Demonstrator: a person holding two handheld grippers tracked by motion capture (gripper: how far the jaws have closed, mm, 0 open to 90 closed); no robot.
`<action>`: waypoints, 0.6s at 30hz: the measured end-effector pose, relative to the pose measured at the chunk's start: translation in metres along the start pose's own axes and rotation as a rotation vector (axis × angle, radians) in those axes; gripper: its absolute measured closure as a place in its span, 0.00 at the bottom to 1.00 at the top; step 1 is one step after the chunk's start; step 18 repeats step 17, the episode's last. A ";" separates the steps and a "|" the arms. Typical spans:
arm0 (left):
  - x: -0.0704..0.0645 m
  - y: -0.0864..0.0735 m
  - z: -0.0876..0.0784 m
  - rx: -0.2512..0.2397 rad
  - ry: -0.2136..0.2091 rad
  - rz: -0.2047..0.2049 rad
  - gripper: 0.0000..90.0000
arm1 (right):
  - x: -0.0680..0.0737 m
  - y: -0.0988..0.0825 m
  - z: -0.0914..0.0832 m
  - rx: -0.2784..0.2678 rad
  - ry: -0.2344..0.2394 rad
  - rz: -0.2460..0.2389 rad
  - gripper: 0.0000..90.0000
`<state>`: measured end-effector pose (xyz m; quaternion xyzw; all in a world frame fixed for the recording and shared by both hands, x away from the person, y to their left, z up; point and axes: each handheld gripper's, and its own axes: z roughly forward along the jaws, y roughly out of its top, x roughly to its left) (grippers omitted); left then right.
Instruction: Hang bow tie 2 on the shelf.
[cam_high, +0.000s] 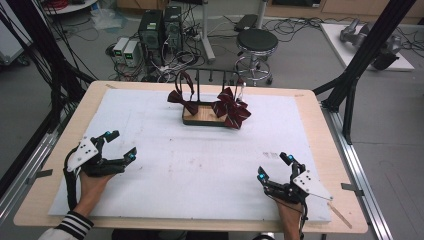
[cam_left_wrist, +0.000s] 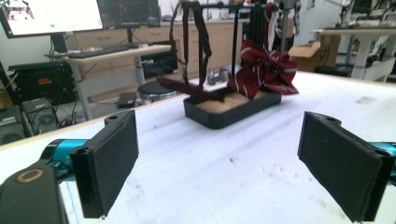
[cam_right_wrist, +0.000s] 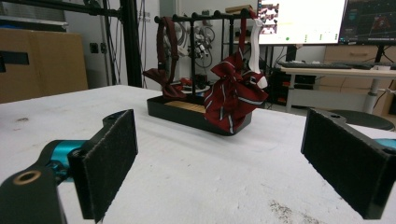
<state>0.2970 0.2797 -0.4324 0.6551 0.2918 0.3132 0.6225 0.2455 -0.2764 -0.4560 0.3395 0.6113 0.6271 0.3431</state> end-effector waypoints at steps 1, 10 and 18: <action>-0.001 0.000 -0.001 0.000 0.006 0.005 0.14 | 0.000 0.000 0.000 0.000 0.000 -0.002 0.11; -0.005 -0.013 -0.004 -0.028 0.022 -0.020 0.15 | 0.000 0.000 0.000 0.000 0.002 -0.004 0.11; -0.004 -0.019 -0.007 -0.048 0.035 -0.044 0.15 | 0.000 0.000 0.000 0.000 0.003 -0.005 0.11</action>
